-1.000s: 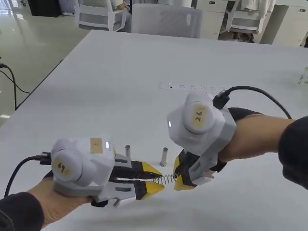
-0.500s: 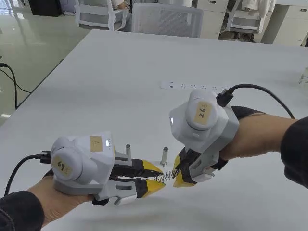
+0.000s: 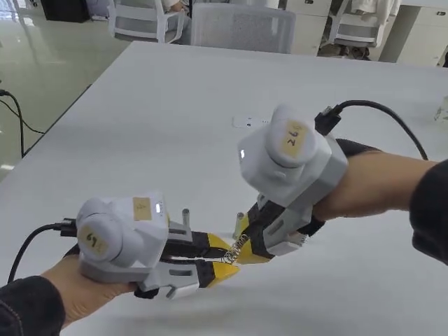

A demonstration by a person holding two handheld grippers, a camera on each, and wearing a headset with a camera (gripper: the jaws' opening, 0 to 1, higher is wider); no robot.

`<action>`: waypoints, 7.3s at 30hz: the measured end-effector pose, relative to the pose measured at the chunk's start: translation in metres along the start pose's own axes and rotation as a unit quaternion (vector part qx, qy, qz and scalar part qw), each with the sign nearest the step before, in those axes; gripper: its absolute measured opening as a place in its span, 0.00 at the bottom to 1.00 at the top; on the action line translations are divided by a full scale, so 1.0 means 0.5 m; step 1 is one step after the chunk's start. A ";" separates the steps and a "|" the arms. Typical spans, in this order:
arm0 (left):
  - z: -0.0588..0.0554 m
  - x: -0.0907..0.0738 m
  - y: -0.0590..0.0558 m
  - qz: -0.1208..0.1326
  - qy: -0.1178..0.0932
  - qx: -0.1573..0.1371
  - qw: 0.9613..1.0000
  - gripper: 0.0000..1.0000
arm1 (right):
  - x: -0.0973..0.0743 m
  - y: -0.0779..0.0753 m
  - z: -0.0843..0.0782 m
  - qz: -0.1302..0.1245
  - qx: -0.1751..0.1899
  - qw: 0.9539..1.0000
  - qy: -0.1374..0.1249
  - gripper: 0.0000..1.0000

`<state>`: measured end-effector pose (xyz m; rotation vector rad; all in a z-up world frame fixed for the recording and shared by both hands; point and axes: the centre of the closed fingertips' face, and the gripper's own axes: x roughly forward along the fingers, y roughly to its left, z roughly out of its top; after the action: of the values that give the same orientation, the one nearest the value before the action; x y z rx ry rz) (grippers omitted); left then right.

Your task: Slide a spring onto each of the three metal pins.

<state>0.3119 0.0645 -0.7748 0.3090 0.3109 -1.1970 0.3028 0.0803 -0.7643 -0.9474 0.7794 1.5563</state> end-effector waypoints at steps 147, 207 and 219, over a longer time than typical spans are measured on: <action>-0.093 -0.128 0.115 0.147 -0.028 -0.114 0.982 0.79 | 0.076 -0.197 -0.085 -0.065 0.057 0.996 0.025 0.13; -0.089 -0.136 0.111 0.151 -0.020 -0.109 0.982 0.77 | 0.095 -0.183 -0.016 -0.065 0.062 0.996 -0.026 0.29; -0.094 -0.141 0.109 0.152 -0.015 -0.114 0.982 0.72 | 0.133 -0.160 0.006 -0.043 0.053 0.997 -0.026 0.26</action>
<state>0.3360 0.1615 -0.7863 0.1317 0.3568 -0.8553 0.3757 0.1279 -0.8215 -0.8482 0.7675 1.4444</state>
